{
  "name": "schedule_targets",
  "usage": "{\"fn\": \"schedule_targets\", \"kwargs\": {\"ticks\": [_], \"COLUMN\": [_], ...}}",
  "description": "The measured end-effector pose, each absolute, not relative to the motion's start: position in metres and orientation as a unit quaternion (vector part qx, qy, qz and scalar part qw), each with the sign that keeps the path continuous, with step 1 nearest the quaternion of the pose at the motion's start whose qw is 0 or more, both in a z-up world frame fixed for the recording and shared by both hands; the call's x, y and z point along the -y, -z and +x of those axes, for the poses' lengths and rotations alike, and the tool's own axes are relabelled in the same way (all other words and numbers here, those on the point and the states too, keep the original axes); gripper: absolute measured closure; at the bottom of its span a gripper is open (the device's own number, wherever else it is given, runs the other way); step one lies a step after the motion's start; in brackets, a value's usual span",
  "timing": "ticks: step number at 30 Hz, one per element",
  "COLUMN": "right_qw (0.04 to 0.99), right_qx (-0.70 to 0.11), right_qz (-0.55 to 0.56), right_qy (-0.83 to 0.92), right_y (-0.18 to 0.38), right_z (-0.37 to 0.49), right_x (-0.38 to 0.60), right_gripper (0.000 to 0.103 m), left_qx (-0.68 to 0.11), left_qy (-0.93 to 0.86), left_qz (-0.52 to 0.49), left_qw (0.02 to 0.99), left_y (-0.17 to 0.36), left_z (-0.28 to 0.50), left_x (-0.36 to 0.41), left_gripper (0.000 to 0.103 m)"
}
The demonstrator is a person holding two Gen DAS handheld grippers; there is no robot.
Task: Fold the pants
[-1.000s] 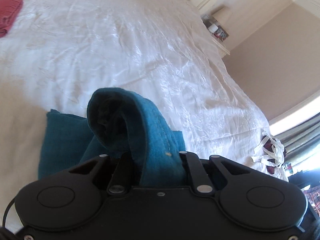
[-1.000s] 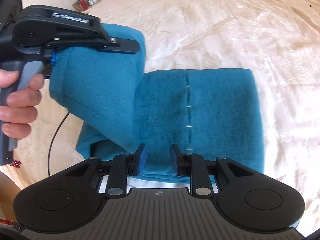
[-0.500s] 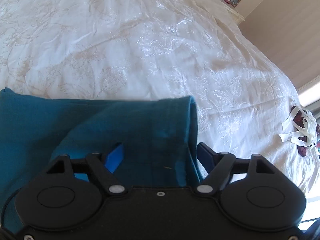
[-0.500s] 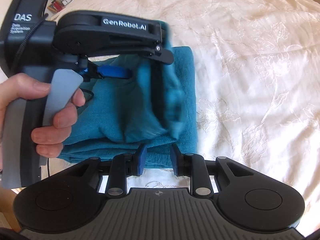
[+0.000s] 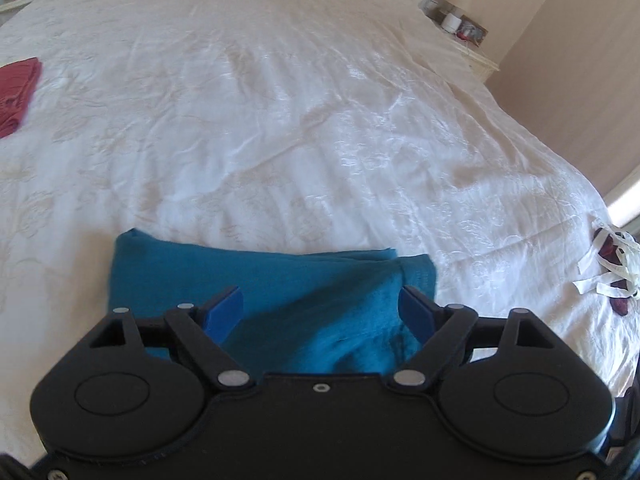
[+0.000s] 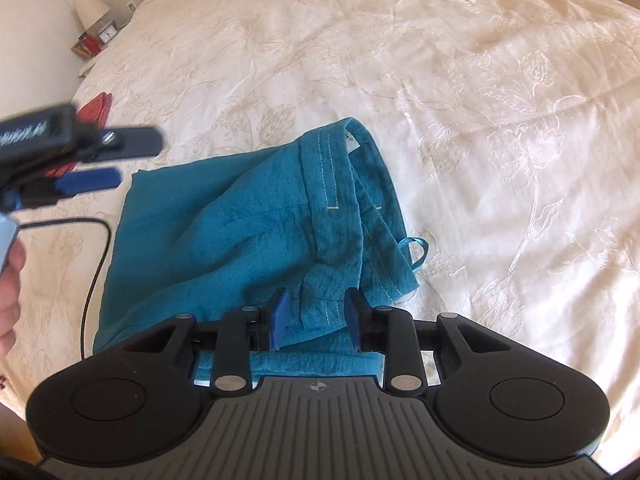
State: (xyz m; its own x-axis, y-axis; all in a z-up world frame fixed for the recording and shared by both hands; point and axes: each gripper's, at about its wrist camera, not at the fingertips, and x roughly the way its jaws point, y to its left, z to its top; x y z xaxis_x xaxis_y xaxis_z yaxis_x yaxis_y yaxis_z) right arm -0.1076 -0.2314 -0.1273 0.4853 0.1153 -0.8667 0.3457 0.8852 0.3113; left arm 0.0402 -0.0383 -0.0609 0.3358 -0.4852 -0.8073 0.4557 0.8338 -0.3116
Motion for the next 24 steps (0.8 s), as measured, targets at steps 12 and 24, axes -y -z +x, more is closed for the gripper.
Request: {"fn": "schedule_targets", "kwargs": {"ticks": [12,24], "right_qw": [0.780,0.798], "right_qx": [-0.537,-0.580], "right_qz": [0.305,0.121], "right_qy": [0.100,0.114], "right_y": [0.162,0.137], "right_z": [-0.095,-0.099], "right_x": [0.244,0.227], "right_gripper": [0.068,0.098], "left_qx": [-0.527,-0.542], "left_qy": [0.116,0.177], "left_qz": [-0.075,0.010], "left_qw": [0.838,0.822], "left_y": [0.074,0.092], "left_z": [0.034,0.022], "left_x": [-0.111,-0.068], "left_gripper": [0.018,0.012]}}
